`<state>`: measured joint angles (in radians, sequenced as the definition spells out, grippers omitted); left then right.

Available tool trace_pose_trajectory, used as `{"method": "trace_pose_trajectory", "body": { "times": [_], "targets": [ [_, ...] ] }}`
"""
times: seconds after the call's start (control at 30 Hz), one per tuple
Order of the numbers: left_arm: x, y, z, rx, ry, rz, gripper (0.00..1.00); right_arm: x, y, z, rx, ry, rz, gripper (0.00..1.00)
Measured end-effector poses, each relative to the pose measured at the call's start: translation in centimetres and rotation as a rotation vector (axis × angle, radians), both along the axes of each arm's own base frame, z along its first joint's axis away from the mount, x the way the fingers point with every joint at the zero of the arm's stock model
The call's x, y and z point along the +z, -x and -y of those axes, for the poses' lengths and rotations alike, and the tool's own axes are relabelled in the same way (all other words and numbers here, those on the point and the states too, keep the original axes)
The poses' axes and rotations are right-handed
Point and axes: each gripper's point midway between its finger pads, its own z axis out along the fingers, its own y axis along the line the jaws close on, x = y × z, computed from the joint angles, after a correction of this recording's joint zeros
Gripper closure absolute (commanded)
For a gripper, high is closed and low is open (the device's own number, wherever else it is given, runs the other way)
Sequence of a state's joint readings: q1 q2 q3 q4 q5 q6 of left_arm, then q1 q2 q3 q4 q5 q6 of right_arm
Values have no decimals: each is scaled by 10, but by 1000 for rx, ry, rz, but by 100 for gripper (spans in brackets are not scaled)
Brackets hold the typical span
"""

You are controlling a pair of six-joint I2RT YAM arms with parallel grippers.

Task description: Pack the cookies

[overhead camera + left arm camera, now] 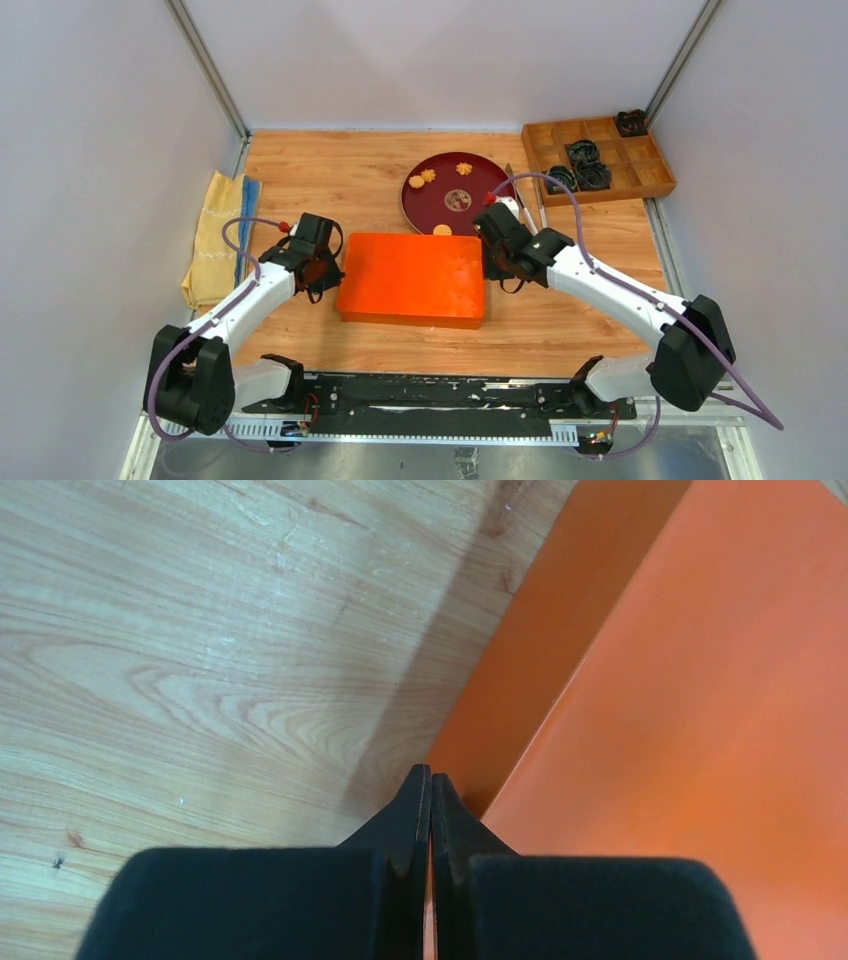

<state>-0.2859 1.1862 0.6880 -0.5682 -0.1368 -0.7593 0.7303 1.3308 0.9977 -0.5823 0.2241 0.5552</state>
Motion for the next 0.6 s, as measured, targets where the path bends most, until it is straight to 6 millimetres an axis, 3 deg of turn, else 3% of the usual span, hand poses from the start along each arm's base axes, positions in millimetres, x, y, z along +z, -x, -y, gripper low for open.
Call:
{"method": "trace_pose_trajectory", "body": {
  "times": [0.17, 0.23, 0.33, 0.47, 0.6],
  "targets": [
    [0, -1, 1, -2, 4, 4, 100, 30, 10, -34, 104, -34, 51, 100],
    [-1, -2, 1, -2, 5, 4, 100, 33, 17, -47, 145, -48, 50, 100],
    [-1, -2, 2, -4, 7, 3, 100, 17, 26, -56, 177, -36, 5, 100],
    [-1, -2, 3, -8, 12, 1, 100, -35, 47, -50, 162, -3, -108, 100],
    [-1, -2, 4, -18, 13, 1, 100, -32, 49, -58, 153, -77, -90, 100]
  ]
}}
